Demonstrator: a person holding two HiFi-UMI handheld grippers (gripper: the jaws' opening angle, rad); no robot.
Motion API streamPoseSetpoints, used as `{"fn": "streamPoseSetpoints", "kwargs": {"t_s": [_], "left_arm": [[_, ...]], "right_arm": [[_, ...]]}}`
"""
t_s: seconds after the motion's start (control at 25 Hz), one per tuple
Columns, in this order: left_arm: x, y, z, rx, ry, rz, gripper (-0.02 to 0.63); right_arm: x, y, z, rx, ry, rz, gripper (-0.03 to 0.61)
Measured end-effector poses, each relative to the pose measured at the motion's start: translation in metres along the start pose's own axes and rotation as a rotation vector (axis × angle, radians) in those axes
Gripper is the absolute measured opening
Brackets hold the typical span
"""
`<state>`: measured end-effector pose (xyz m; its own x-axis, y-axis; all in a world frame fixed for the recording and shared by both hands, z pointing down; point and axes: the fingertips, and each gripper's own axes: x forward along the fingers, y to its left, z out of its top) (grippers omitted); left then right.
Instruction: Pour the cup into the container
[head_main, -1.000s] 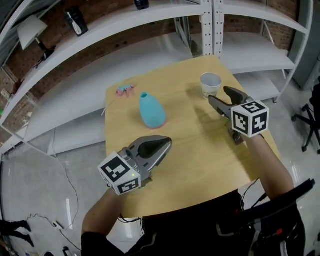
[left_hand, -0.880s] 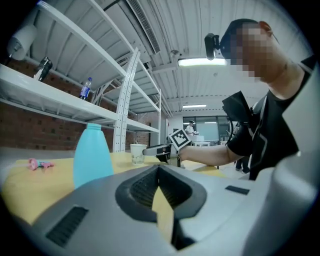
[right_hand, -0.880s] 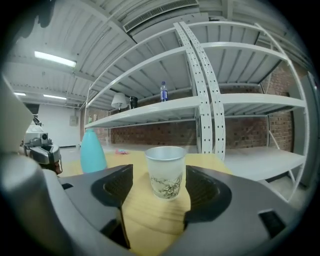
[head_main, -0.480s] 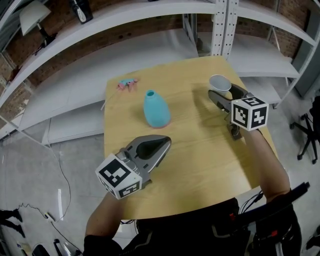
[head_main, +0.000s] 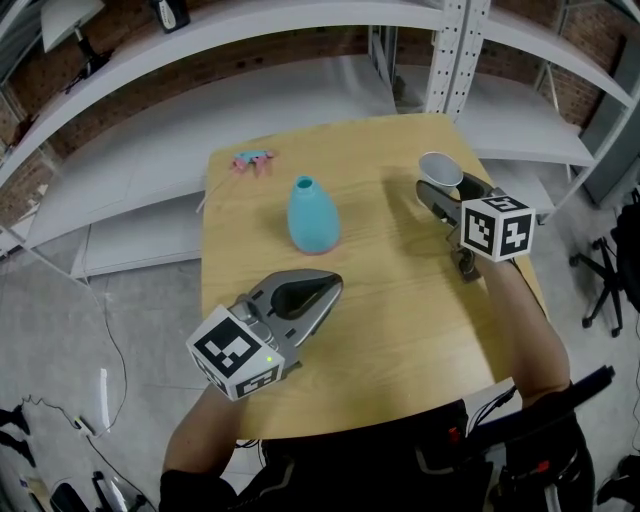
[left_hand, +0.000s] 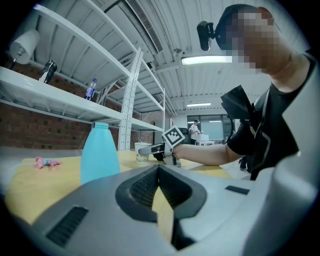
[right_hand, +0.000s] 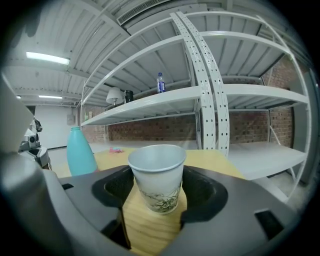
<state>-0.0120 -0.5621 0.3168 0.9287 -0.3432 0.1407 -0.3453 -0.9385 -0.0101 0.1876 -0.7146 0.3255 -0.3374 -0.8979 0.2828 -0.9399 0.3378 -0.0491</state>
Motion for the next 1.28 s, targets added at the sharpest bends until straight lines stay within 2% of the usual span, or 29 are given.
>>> {"fn": "streamPoseSetpoints", "kwargs": {"t_s": [0.16, 0.4, 0.76, 1.28], "left_arm": [[-0.003, -0.002, -0.001, 0.000, 0.001, -0.001, 0.002], [-0.014, 0.005, -0.004, -0.011, 0.002, 0.046, 0.002], [-0.027, 0.020, -0.007, -0.023, 0.008, 0.116, 0.002], [-0.030, 0.022, -0.006, -0.020, 0.002, 0.118, 0.002]], "right_arm": [[-0.003, 0.014, 0.002, -0.080, 0.012, 0.008, 0.307], [-0.010, 0.053, 0.018, -0.304, 0.009, 0.041, 0.306], [-0.019, 0.111, 0.053, -0.533, -0.028, 0.090, 0.305], [-0.005, 0.153, 0.084, -0.785, -0.017, 0.050, 0.305]]}}
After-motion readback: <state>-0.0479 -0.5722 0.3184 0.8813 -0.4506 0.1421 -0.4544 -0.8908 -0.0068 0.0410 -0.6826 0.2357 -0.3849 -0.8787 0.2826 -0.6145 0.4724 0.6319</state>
